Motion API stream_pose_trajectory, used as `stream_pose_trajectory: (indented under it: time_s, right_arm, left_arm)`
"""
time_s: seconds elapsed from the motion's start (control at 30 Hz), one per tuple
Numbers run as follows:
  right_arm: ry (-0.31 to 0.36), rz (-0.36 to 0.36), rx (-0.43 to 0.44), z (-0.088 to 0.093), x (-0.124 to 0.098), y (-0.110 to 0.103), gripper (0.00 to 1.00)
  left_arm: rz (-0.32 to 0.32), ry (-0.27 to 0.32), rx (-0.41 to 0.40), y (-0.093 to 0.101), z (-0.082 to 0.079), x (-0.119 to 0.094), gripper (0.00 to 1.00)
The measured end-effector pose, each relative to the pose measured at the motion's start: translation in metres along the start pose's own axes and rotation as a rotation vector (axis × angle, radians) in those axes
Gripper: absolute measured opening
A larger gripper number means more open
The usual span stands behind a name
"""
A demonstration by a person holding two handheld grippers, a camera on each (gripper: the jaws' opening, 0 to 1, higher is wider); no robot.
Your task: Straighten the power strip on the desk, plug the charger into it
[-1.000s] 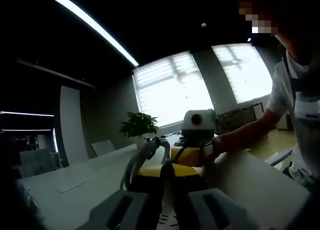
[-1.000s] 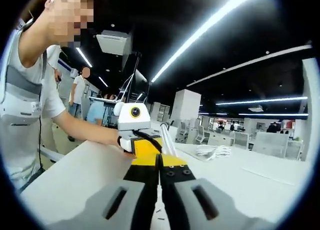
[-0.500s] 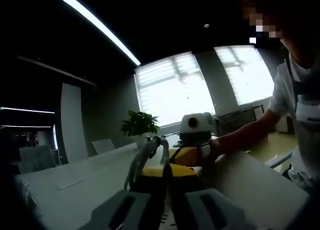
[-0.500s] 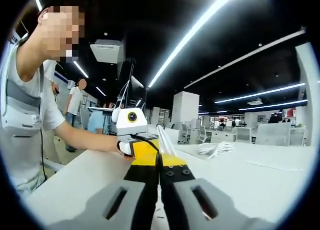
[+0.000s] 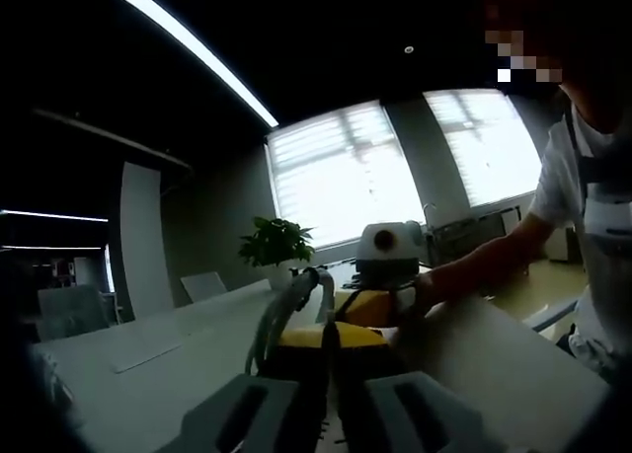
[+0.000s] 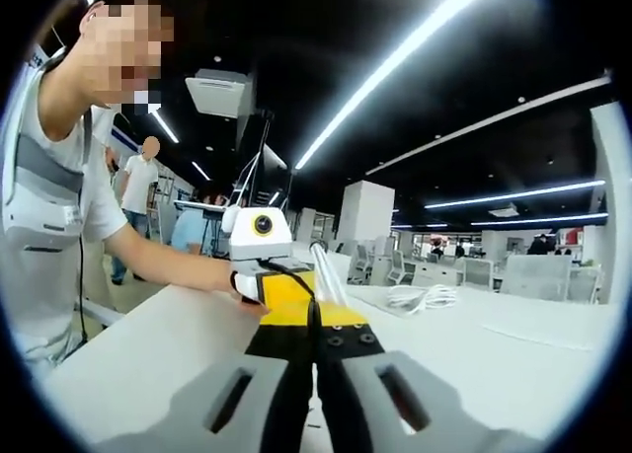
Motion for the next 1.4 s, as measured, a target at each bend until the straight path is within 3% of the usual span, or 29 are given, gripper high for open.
stream_pose_trajectory:
  time_s: [1.1,1.17,1.27,1.4]
  right_arm:
    - [-0.008,0.034,0.002,0.0024,0.0014,0.0016,0.00]
    - [0.002,0.003,-0.041,0.0018,0.0012,-0.0020,0.01]
    - [-0.001,-0.012,-0.087,0.0003,0.0022,-0.0073,0.01]
    - [0.011,0.000,-0.061,-0.0007,0.0005,-0.0053,0.01]
  left_arm:
    - [-0.009,0.017,-0.003,-0.0021,0.0040,0.0018,0.02]
    - [0.039,0.048,-0.086,-0.0021,0.0054,-0.0002,0.03]
    - [0.024,0.040,-0.069,-0.0052,0.0062,-0.0038,0.04]
    - [0.014,0.012,-0.035,-0.0023,0.0057,-0.0050,0.04]
Point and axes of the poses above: the point that each gripper's makers call its tool centre point, and the gripper's own axes: x roughly forward along the fingers, y roughly to its right, z roughly out of its underside, the point moved 7 cm from there along -x, roughly backward along the fingers, and after that the axes turned 10 degrees about -y, right-handed, at the moved point
